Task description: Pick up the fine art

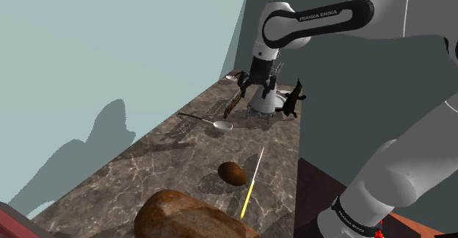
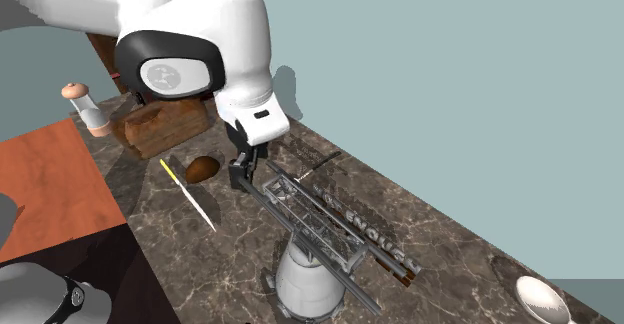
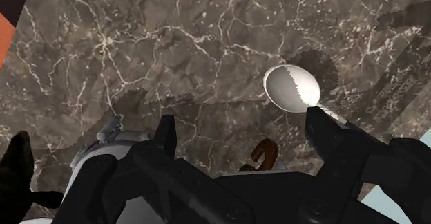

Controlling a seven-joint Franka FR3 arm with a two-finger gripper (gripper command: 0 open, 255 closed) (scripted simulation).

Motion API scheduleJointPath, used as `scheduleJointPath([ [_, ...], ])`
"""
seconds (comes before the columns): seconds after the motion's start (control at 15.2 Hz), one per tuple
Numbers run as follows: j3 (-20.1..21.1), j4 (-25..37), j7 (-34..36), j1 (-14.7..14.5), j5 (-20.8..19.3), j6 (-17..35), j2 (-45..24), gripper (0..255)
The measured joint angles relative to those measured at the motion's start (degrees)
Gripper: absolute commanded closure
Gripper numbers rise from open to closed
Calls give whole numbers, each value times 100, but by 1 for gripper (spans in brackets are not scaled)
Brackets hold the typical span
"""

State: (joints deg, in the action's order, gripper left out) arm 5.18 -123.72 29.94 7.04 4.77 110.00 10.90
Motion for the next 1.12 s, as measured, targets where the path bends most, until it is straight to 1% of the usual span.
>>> scheduleJointPath([
  [0.26, 0, 460, 658, 106, -106, 390, -707, 0],
  [0.66, -158, 1305, 1535, 252, -283, 822, -1810, 0],
  [0.92, -308, 2010, 2106, 306, -368, 970, -2549, 0],
  [1.12, -451, 2660, 2482, 364, -398, 944, -3086, 0],
])
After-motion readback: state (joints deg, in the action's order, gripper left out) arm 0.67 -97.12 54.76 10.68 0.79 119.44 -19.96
